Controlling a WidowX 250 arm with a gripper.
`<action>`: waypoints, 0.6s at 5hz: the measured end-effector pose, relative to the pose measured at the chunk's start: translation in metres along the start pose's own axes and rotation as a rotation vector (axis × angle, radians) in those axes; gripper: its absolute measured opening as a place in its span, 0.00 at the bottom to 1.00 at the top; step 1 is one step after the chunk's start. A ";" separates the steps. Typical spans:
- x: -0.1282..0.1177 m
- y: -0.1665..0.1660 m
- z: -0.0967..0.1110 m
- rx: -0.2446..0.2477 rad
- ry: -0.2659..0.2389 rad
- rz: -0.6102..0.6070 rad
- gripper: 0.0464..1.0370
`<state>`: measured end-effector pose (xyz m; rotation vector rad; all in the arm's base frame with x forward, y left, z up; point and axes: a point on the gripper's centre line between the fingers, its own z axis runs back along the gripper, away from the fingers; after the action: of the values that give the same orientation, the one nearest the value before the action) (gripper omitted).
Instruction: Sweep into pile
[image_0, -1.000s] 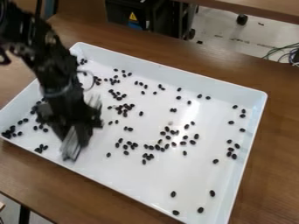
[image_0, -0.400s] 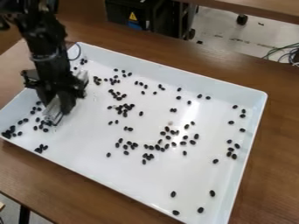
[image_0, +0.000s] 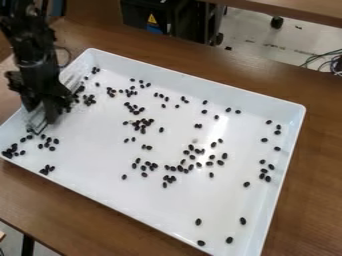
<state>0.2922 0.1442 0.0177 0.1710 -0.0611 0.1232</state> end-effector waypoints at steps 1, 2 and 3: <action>-0.006 0.012 -0.003 -0.043 0.001 -0.011 0.31; -0.006 0.017 -0.004 -0.090 -0.031 -0.065 0.31; -0.008 0.015 -0.015 -0.084 -0.053 -0.121 0.31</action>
<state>0.2828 0.1604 0.0052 0.0936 -0.1084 -0.0045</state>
